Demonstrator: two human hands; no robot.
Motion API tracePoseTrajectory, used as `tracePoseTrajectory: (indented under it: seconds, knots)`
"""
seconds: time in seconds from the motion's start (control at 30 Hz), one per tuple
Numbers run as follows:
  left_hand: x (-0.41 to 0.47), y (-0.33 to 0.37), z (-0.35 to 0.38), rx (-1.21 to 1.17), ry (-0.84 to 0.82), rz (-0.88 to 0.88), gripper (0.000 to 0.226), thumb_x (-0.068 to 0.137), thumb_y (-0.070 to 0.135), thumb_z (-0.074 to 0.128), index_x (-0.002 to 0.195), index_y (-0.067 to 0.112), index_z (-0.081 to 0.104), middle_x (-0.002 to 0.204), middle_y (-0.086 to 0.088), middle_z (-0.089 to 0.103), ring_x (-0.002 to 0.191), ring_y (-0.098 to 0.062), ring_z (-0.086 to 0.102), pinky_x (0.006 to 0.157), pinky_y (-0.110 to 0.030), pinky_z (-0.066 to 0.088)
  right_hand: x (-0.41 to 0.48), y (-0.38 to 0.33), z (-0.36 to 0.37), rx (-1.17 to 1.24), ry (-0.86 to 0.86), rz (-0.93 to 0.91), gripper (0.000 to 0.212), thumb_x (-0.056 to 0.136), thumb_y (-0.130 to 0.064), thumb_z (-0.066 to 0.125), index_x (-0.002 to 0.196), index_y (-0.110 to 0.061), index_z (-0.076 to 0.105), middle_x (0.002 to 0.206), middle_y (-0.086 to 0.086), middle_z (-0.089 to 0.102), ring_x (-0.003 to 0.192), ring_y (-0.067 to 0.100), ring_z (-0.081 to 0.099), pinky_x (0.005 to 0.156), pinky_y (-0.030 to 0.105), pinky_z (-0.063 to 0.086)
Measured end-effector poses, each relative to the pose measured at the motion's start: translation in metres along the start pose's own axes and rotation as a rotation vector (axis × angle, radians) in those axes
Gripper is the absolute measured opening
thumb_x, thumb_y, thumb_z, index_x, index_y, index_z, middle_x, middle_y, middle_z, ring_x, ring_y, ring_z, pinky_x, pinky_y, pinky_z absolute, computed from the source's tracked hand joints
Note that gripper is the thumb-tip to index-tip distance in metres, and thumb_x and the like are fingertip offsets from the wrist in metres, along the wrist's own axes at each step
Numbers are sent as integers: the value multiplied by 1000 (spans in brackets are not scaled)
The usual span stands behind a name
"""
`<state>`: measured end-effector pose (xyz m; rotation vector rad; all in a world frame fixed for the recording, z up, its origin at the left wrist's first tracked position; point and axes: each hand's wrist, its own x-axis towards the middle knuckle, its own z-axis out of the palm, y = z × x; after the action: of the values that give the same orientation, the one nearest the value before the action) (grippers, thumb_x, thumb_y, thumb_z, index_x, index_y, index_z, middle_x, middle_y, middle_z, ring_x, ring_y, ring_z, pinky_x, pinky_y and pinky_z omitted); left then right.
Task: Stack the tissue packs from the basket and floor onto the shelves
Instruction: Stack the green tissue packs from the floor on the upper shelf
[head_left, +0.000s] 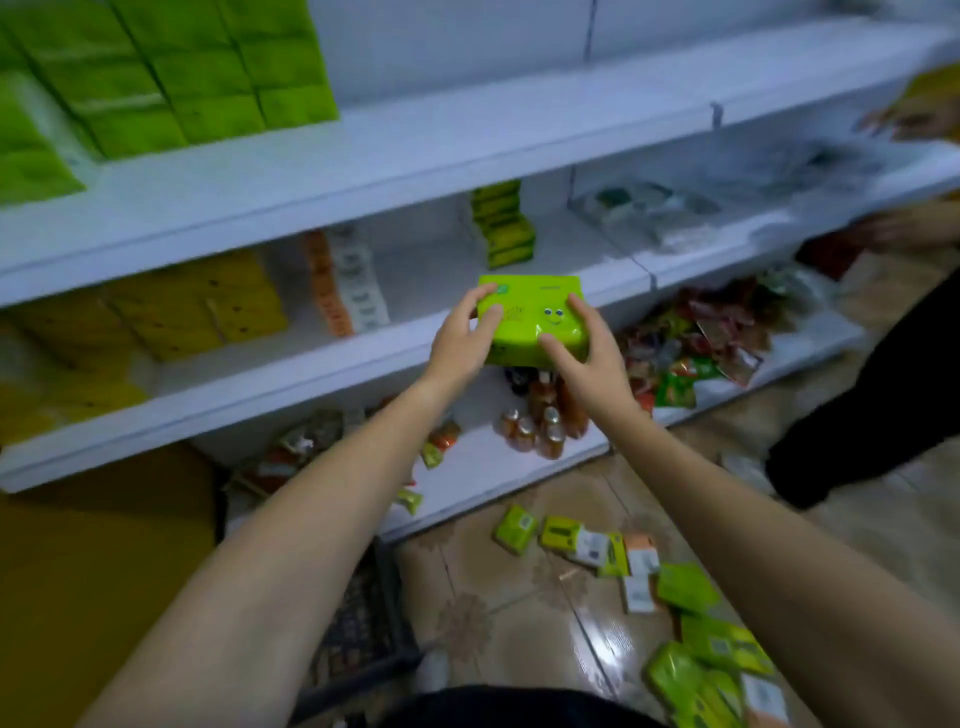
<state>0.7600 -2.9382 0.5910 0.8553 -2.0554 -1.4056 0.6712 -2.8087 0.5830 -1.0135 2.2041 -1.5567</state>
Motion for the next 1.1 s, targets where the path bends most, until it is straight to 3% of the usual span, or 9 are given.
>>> tracePoseTrajectory:
  seconds: [0.2, 0.3, 0.47, 0.67, 0.77, 0.87, 0.93, 1.03, 1.1]
  knots:
    - [25, 57, -162, 86, 237, 204, 43, 91, 32, 54, 131, 17, 48, 129, -6, 53, 104, -12, 47, 84, -18, 33, 57, -135, 86, -8, -67, -325, 67, 78, -16, 69, 138, -8, 38, 139, 10, 42, 129, 19, 39, 105, 22, 28]
    - [34, 63, -240, 157, 295, 213, 57, 85, 42, 57, 135, 18, 44, 130, -9, 51, 118, -19, 48, 89, -20, 34, 78, -189, 140, -22, -83, -416, 61, 78, -6, 66, 135, -4, 41, 132, 16, 45, 127, 24, 39, 98, 12, 24]
    - [41, 50, -352, 116, 332, 140, 61, 89, 31, 62, 142, 21, 34, 145, -1, 37, 127, -12, 38, 89, -15, 32, 101, -256, 237, 3, -165, -466, 58, 80, -7, 64, 134, -9, 43, 133, 14, 41, 123, 17, 39, 86, 2, 21]
    - [61, 26, -462, 56, 354, 106, 78, 76, 11, 75, 141, 24, 33, 129, -8, 48, 115, -15, 49, 87, -21, 46, 135, -313, 329, 60, -217, -490, 55, 82, -9, 61, 134, -12, 45, 136, 6, 47, 125, 18, 42, 91, 14, 30]
    - [79, 22, -499, 36, 414, 170, 79, 79, 6, 71, 144, 21, 28, 135, -9, 45, 126, -17, 43, 101, -28, 43, 151, -338, 362, 93, -229, -479, 54, 86, -13, 58, 137, -17, 42, 138, -1, 48, 124, 16, 44, 95, 21, 34]
    - [96, 20, -522, 125, 481, 201, 74, 86, 10, 65, 146, 19, 24, 140, 2, 37, 127, -7, 32, 97, -12, 33, 170, -356, 396, 135, -224, -480, 54, 87, -14, 55, 139, -20, 40, 136, -1, 50, 117, 21, 48, 99, 33, 40]
    - [111, 15, -536, 194, 550, 223, 66, 88, 11, 63, 144, 16, 29, 143, -1, 37, 127, -8, 34, 100, -13, 30, 185, -365, 419, 149, -241, -468, 53, 86, -13, 54, 137, -19, 42, 129, 2, 53, 102, 20, 48, 91, 34, 43]
    - [129, 0, -551, 410, 658, 211, 53, 88, 16, 63, 136, 12, 41, 138, -6, 46, 128, -20, 42, 97, -18, 30, 205, -369, 448, 129, -249, -439, 49, 86, -6, 52, 134, -13, 47, 114, 6, 48, 89, 16, 42, 79, 25, 40]
    - [137, -10, -555, 584, 726, 153, 47, 90, 22, 59, 135, 17, 44, 136, -8, 47, 125, -24, 43, 98, -26, 33, 213, -367, 462, 89, -238, -437, 45, 87, -3, 51, 132, -12, 49, 112, 6, 40, 86, 14, 43, 70, 6, 35]
